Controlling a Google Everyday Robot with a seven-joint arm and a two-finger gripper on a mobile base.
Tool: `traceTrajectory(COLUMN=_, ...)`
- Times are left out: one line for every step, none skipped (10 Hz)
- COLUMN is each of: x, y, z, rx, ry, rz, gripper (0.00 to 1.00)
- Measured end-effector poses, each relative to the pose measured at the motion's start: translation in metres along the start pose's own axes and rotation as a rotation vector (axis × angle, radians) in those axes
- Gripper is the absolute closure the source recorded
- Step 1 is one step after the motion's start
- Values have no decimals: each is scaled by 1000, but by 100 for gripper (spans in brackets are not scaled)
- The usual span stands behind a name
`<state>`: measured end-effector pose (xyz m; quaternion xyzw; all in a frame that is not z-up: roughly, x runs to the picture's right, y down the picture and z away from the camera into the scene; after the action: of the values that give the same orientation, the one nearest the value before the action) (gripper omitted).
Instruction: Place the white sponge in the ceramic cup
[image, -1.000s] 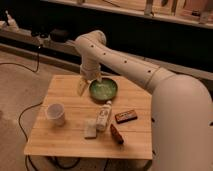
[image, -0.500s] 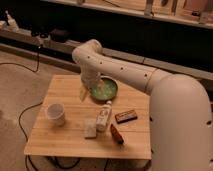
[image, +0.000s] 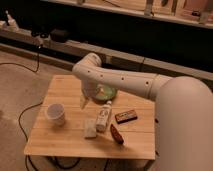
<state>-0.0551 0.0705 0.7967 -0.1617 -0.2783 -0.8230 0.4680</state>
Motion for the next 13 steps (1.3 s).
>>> traceTrajectory(x=0, y=0, z=0, rx=-1, ry=0, rz=0, gripper=20)
traceTrajectory(x=0, y=0, z=0, rx=0, ry=0, rz=0, gripper=20)
traceTrajectory(x=-1, y=0, z=1, rx=1, ry=-1, rz=0, gripper=20)
traceTrajectory(x=-1, y=-2, z=3, rx=8, ry=1, rz=-5, gripper=20)
traceTrajectory(x=-2, y=-11, z=11, rx=49, ry=13, rz=-27, gripper=20)
traceTrajectory(x=-4, y=-20, z=22, rx=94, ry=24, rz=-45, gripper=20)
traceTrajectory(x=-8, y=-23, z=31, rx=124, ry=27, rz=-51, gripper=20)
traceTrajectory(x=-13, y=-24, z=40, rx=139, ry=19, rz=-54, gripper=20)
traceTrajectory(x=-18, y=-25, z=47, rx=143, ry=9, rz=-56, gripper=20)
traceTrajectory(x=-22, y=-28, z=55, rx=147, ry=5, rz=-71, gripper=20)
traceTrajectory(x=-25, y=-36, z=65, rx=154, ry=8, rz=-114, gripper=20)
traceTrajectory(x=-26, y=-45, z=75, rx=164, ry=14, rz=-165, gripper=20)
traceTrajectory(x=-26, y=-52, z=83, rx=173, ry=16, rz=-200, gripper=20)
